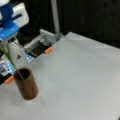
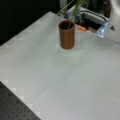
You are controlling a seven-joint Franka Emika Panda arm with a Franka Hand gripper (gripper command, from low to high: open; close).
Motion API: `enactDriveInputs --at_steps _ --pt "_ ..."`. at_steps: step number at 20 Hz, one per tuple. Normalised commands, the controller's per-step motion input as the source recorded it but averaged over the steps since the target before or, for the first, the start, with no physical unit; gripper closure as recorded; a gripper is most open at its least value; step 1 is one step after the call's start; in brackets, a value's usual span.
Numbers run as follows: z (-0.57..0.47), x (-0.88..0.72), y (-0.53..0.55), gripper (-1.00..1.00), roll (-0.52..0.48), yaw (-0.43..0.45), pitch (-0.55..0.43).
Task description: Flower insertion into a vase
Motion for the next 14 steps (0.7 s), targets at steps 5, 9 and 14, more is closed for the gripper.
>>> enactDriveInputs --at_steps 5,9,14 --pt "-0.13 -0.28 -0.15 1.0 -0.151 0.097 -0.047" --pt "-0.13 -0.28 -0.05 1.0 -0.179 0.097 -0.052" --pt "-0.19 -0.33 -0.04 1.0 -0.187 0.1 -0.081"
